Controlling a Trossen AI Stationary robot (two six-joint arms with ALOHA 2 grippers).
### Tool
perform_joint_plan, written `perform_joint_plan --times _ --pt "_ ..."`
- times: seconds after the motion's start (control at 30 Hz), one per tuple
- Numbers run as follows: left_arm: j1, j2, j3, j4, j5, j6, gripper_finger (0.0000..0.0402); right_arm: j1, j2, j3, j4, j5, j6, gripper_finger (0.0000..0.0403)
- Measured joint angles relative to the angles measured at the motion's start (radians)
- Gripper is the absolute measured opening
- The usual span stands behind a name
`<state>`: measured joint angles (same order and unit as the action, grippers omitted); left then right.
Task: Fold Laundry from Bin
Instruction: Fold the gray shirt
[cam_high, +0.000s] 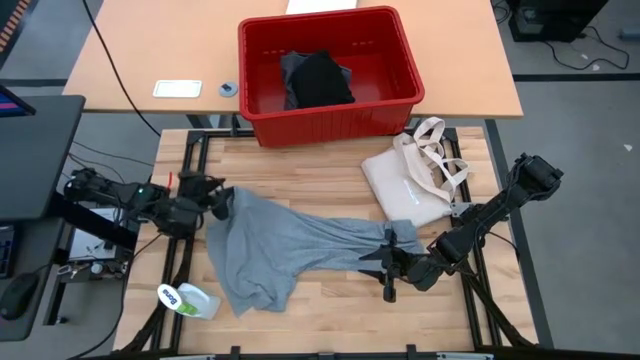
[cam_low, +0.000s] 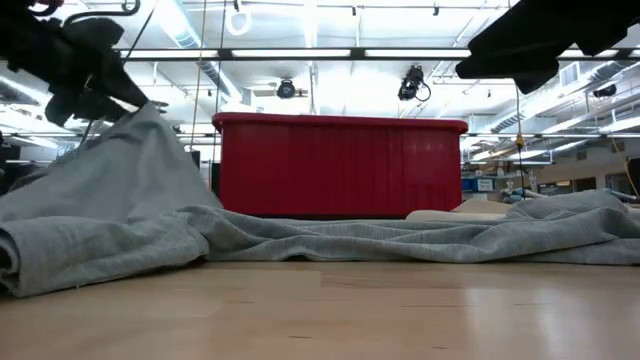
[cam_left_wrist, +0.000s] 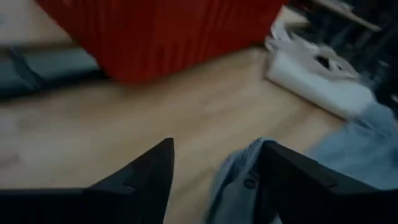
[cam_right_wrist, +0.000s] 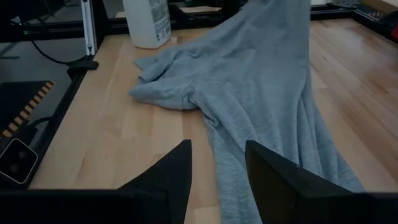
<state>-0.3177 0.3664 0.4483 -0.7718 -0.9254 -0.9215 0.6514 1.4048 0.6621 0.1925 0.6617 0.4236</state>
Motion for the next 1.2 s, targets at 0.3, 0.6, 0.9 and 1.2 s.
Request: perform_joint_plan --times 0.3,0.6,0.9,1.2 --pt "0.113 0.062 0.017 -0.069 0.230 0.044 0.0185 -0.007 0.000 0.000 0.003 0.002 -0.022 0.0158" --pt "0.128 0.158 0.100 -0.107 0.273 0.126 0.0153 -0.203 0.145 0.000 -0.110 -0.109 -0.027 0.0158" --pt "0.128 0.210 0.194 -0.254 0.272 0.177 0.0153 -0.236 0.278 0.000 -0.177 -0.216 -0.010 0.0157" --pt "0.126 0.249 0.198 -0.234 0.419 0.159 0.0153 -0.235 0.157 -0.002 -0.456 -0.270 0.076 0.0140"
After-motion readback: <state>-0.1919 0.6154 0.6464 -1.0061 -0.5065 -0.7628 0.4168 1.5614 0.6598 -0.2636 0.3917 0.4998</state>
